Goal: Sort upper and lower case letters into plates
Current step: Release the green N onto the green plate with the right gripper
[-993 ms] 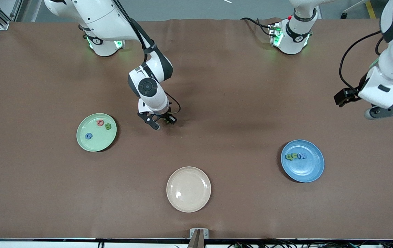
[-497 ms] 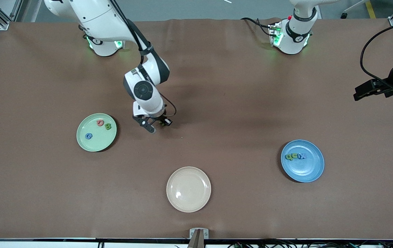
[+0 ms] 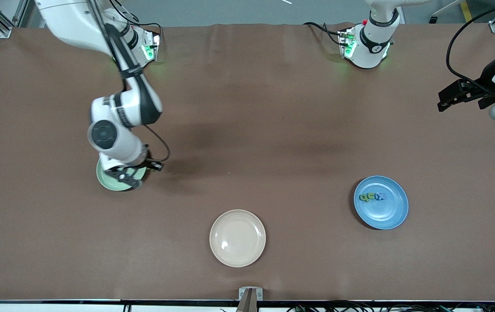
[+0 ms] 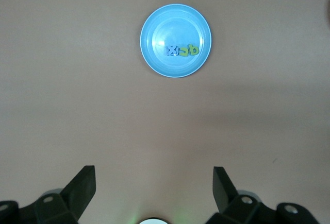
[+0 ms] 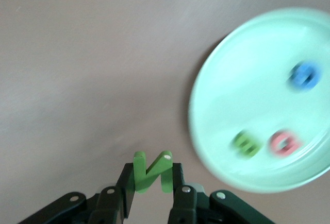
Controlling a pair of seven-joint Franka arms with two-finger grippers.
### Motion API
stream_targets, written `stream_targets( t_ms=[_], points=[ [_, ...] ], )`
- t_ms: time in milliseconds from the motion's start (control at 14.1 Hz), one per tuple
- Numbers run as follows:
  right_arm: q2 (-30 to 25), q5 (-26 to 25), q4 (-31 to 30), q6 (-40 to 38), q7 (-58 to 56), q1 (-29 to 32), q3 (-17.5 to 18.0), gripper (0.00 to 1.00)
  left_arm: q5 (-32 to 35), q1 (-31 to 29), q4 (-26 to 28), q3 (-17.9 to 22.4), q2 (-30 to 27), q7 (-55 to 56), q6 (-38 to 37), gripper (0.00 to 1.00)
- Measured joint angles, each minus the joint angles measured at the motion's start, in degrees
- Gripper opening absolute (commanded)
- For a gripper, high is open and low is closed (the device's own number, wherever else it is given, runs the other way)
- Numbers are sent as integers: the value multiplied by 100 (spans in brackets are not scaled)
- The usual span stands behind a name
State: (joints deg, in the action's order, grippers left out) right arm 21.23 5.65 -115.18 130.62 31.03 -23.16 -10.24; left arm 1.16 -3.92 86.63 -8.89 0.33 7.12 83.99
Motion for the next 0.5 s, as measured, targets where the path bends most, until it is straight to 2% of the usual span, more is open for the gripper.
stream_targets(
  t_ms=[213, 497],
  points=[
    [7, 0, -82, 46, -1245, 790, -9, 1, 0, -25, 41, 63, 0, -31, 0, 100],
    [96, 0, -405, 535, -1640, 987, 29, 3, 0, -19, 44, 57, 0, -32, 0, 100]
  ],
)
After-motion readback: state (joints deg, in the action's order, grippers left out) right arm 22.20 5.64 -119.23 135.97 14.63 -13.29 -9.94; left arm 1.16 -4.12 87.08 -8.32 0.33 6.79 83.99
